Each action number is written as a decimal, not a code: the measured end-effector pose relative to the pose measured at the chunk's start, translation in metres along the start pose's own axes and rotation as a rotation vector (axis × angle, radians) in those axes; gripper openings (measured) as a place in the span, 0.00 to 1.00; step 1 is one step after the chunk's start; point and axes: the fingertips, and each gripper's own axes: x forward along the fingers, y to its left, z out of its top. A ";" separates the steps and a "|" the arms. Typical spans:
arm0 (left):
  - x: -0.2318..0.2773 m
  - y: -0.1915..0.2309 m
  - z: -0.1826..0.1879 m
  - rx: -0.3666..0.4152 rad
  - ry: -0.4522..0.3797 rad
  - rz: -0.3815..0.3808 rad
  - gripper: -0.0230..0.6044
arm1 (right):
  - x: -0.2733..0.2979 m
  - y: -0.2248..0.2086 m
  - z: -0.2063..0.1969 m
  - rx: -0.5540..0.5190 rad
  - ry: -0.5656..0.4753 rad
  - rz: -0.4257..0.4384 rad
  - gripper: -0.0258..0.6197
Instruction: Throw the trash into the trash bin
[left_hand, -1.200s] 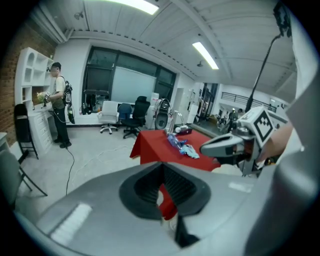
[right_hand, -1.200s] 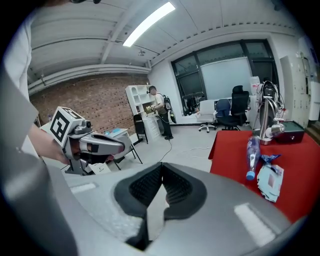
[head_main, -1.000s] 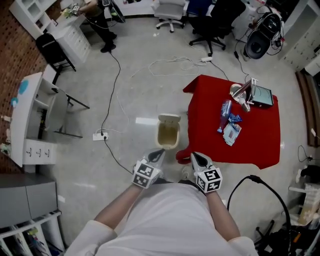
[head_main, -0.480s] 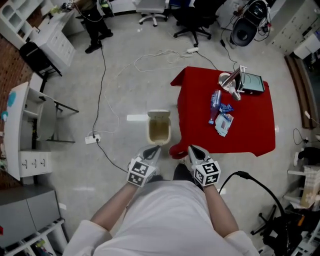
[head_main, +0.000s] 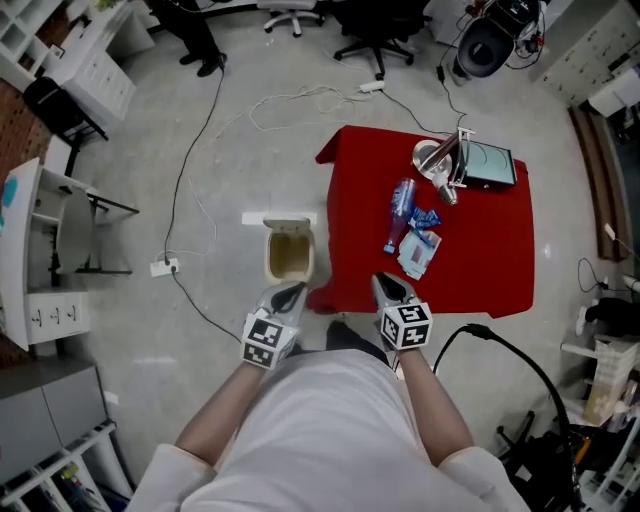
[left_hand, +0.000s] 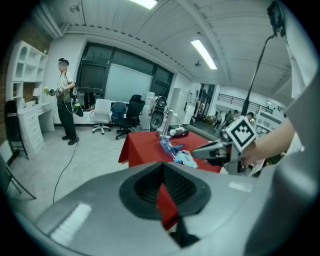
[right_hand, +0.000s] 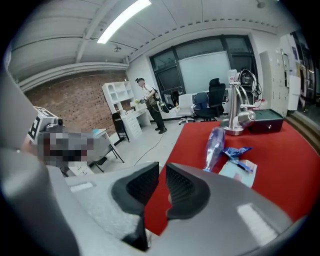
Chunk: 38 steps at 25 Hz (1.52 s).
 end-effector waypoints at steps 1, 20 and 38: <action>0.007 -0.002 0.004 -0.004 0.000 0.010 0.04 | 0.005 -0.015 0.001 0.004 0.008 -0.008 0.11; 0.031 0.035 0.000 -0.131 0.066 0.194 0.04 | 0.124 -0.164 -0.030 0.183 0.293 -0.294 0.35; -0.003 0.092 -0.025 -0.163 0.077 0.193 0.04 | 0.132 -0.139 -0.022 0.112 0.309 -0.248 0.28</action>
